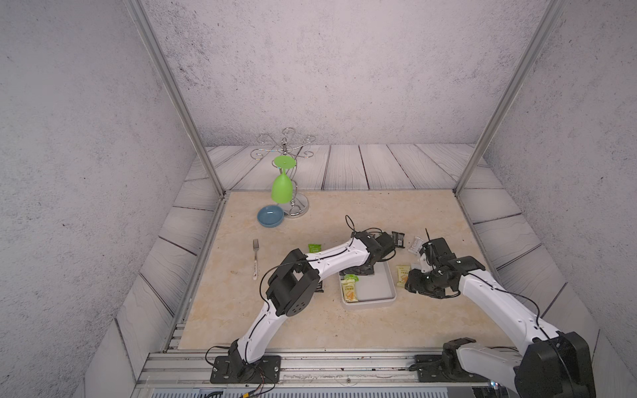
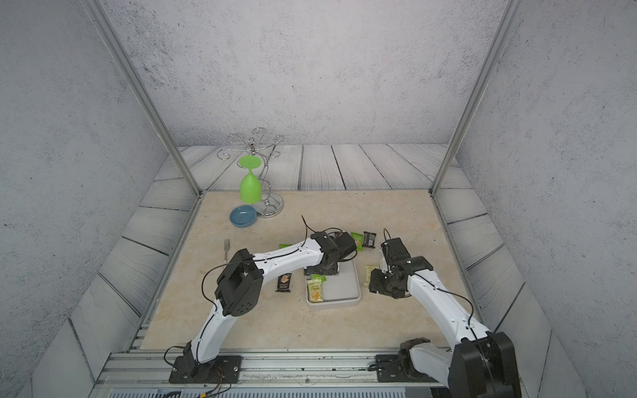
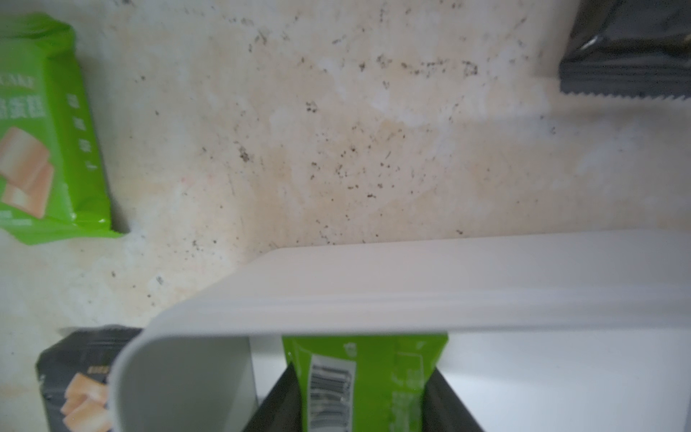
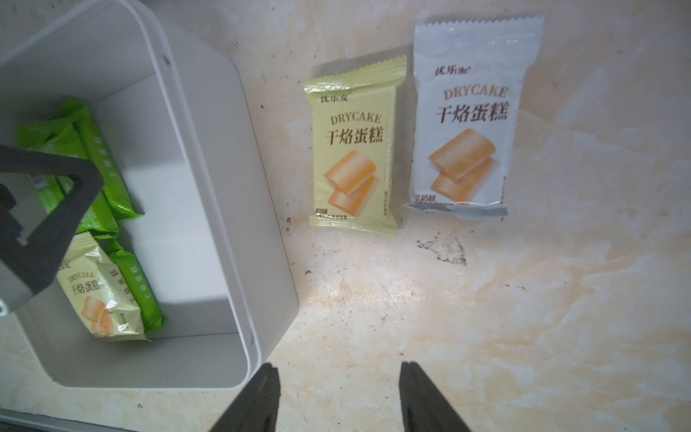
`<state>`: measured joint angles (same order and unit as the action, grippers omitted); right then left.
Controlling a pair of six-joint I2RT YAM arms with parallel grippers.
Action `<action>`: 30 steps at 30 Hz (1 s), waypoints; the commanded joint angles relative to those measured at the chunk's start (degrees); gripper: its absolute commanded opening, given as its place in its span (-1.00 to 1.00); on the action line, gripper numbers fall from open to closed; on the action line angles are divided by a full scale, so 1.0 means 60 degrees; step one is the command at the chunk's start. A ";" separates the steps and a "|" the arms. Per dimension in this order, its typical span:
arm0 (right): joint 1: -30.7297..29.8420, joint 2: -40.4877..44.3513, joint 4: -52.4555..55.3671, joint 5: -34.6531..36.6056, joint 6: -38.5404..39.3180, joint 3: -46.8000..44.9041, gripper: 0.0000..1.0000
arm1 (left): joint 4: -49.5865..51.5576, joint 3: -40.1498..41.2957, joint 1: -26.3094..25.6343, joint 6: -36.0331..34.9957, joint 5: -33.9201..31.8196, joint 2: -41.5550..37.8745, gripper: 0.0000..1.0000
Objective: Take the cookies out of the storage box
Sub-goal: Pick up the cookie from the storage box.
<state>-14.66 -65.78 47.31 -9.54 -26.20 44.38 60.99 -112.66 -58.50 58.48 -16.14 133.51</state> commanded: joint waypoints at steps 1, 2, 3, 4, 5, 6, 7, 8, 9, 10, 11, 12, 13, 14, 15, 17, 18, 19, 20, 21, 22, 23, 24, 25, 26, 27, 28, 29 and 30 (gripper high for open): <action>0.0035 0.0000 0.0099 0.0037 0.0117 0.0147 0.13 | -0.0313 -0.0046 0.0061 -0.0155 0.0293 -0.0102 0.53; 0.0040 0.0006 0.0099 0.0037 0.0118 0.0147 0.13 | -0.0235 -0.0047 0.0067 -0.0206 0.0190 -0.0189 0.53; 0.0034 -0.0008 0.0099 0.0037 0.0113 0.0147 0.13 | -0.0151 -0.0032 0.0074 -0.0224 0.0064 -0.0287 0.53; 0.0037 -0.0009 0.0099 0.0037 0.0118 0.0147 0.13 | -0.0084 0.0006 0.0079 -0.0257 -0.0069 -0.0409 0.54; 0.0040 -0.0009 0.0084 0.0037 0.0118 0.0134 0.13 | -0.0035 0.0068 0.0073 -0.0269 -0.0185 -0.0530 0.54; 0.0035 -0.0009 0.0084 0.0046 0.0118 0.0132 0.13 | -0.0040 0.0175 0.0084 -0.0246 -0.0266 -0.0645 0.55; 0.0034 -0.0009 0.0070 0.0037 0.0117 0.0133 0.13 | -0.0081 0.0282 0.0125 -0.0221 -0.0282 -0.0734 0.55; 0.0038 -0.0009 0.0071 0.0050 0.0117 0.0132 0.13 | -0.0135 0.0447 0.0164 -0.0200 -0.0283 -0.0828 0.55; 0.0026 -0.0024 0.0073 0.0052 0.0116 0.0129 0.13 | -0.0139 0.0558 0.0201 -0.0153 -0.0272 -0.0877 0.55; 0.0028 -0.0028 0.0078 0.0059 0.0117 0.0131 0.13 | -0.0144 0.0643 0.0249 -0.0111 -0.0255 -0.0901 0.56; 0.0026 -0.0016 0.0069 0.0065 0.0116 0.0125 0.13 | -0.0162 0.0746 0.0296 -0.0080 -0.0240 -0.0935 0.56; 0.0029 -0.0023 0.0069 0.0065 0.0116 0.0124 0.13 | -0.0215 0.0864 0.0324 -0.0053 -0.0241 -0.0968 0.55; 0.0039 -0.0027 0.0069 0.0067 0.0118 0.0132 0.13 | -0.0279 0.0968 0.0357 -0.0045 -0.0219 -0.0982 0.55; 0.0034 -0.0038 0.0069 0.0067 0.0117 0.0129 0.13 | -0.0357 0.1061 0.0388 -0.0040 -0.0173 -0.1008 0.55; 0.0031 -0.0038 0.0057 0.0067 0.0118 0.0131 0.13 | -0.0451 0.1156 0.0416 -0.0047 -0.0127 -0.1012 0.55; 0.0037 -0.0089 0.0055 0.0067 0.0123 0.0133 0.13 | -0.0579 0.1258 0.0476 -0.0085 -0.0039 -0.1016 0.55; 0.0035 -0.0111 0.0055 0.0067 0.0136 0.0133 0.13 | -0.0662 0.1285 0.0492 -0.0106 -0.0021 -0.1015 0.55; 0.0040 -0.0134 0.0055 0.0067 0.0133 0.0147 0.13 | -0.0731 0.1323 0.0508 -0.0128 0.0009 -0.1001 0.54; 0.0037 -0.0164 0.0055 0.0079 0.0133 0.0151 0.13 | -0.0786 0.1342 0.0532 -0.0151 0.0035 -0.0990 0.55; 0.0044 -0.0186 0.0055 0.0081 0.0134 0.0160 0.13 | -0.0830 0.1356 0.0529 -0.0153 0.0027 -0.0975 0.54; 0.0042 -0.0209 0.0055 0.0081 0.0147 0.0161 0.13 | -0.0879 0.1379 0.0538 -0.0180 0.0078 -0.0957 0.53; 0.0049 -0.0222 0.0055 0.0081 0.0147 0.0160 0.13 | -0.0905 0.1388 0.0556 -0.0189 0.0117 -0.0928 0.54; 0.0041 -0.0237 0.0044 0.0081 0.0145 0.0158 0.13 | -0.0935 0.1389 0.0564 -0.0208 0.0144 -0.0911 0.53; 0.0042 -0.0243 0.0040 0.0094 0.0147 0.0153 0.13 | -0.0964 0.1403 0.0575 -0.0210 0.0170 -0.0882 0.52; 0.0044 -0.0273 0.0040 0.0096 0.0140 0.0154 0.13 | -0.1001 0.1419 0.0580 -0.0210 0.0198 -0.0867 0.51; 0.0043 -0.0283 0.0026 0.0096 0.0147 0.0158 0.13 | -0.1023 0.1433 0.0587 -0.0210 0.0227 -0.0851 0.50; 0.0041 -0.0309 0.0025 0.0096 0.0147 0.0162 0.13 | -0.1065 0.1454 0.0587 -0.0210 0.0240 -0.0842 0.48; 0.0048 -0.0328 0.0037 0.0096 0.0159 0.0175 0.13 | -0.1084 0.1462 0.0590 -0.0210 0.0264 -0.0822 0.46; 0.0041 -0.0353 0.0033 0.0096 0.0154 0.0169 0.13 | -0.1106 0.1450 0.0590 -0.0210 0.0284 -0.0820 0.44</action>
<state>-14.57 -67.31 47.24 -9.50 -25.98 44.40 54.41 -104.62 -55.24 57.52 -14.74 128.60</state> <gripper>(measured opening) 0.568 0.728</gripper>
